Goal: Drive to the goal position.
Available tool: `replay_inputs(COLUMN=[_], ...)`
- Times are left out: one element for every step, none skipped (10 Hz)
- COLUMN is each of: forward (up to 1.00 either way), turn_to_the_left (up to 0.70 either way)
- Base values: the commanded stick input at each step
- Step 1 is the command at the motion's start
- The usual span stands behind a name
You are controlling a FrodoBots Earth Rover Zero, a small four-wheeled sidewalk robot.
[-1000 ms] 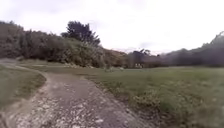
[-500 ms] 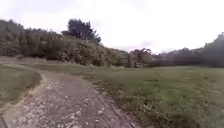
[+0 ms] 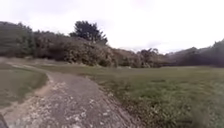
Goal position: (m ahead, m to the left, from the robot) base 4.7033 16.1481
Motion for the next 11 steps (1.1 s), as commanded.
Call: replay_inputs(forward=[0.0, 0.0, 0.0, 0.0, 0.0, 0.0, 0.0, 0.0, 0.0, 0.0, 0.0], turn_to_the_left=[0.7, 0.7, 0.7, 0.7, 0.3, 0.03, 0.0, 0.0, 0.0, 0.0, 0.0])
